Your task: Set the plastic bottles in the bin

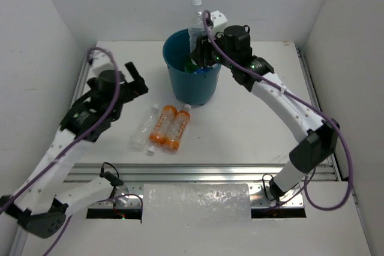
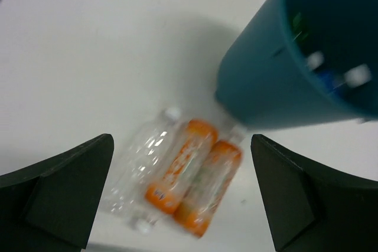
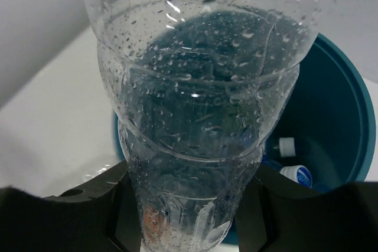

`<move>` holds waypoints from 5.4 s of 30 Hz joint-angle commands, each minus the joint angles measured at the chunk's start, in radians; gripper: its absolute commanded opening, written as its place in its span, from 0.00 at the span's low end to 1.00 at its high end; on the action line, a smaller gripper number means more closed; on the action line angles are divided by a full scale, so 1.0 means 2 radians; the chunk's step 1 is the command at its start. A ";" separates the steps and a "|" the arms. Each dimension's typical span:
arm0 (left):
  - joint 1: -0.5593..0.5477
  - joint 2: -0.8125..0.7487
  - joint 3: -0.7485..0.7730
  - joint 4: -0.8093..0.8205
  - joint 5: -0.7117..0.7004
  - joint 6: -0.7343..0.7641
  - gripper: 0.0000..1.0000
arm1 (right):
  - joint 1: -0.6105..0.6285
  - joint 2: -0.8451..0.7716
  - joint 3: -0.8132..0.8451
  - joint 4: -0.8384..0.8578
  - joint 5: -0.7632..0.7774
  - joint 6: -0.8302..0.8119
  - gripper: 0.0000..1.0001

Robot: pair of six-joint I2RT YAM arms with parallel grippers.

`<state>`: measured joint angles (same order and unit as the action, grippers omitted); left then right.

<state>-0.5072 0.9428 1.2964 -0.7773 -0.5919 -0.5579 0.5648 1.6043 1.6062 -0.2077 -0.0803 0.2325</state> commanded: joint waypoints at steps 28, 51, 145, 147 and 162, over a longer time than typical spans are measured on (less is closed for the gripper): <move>0.065 0.215 -0.107 0.030 0.159 0.103 0.88 | -0.007 -0.231 -0.116 -0.069 -0.025 -0.008 0.99; 0.149 0.323 -0.152 0.065 0.162 0.103 0.27 | -0.004 -0.346 -0.268 -0.044 -0.135 0.036 0.99; 0.001 0.295 -0.139 0.112 0.168 0.009 0.93 | 0.008 -0.169 -0.074 -0.073 0.023 -0.007 0.99; 0.001 0.325 -0.144 0.129 0.166 0.001 0.89 | 0.012 -0.195 -0.119 -0.073 0.003 0.012 0.99; -0.021 0.094 -0.153 0.094 0.054 -0.076 0.00 | 0.118 -0.259 -0.370 0.159 -0.220 0.131 0.99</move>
<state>-0.5110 1.3575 0.9665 -0.6338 -0.4740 -0.6987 0.7704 1.0527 0.9272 -0.1394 -0.3706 0.3855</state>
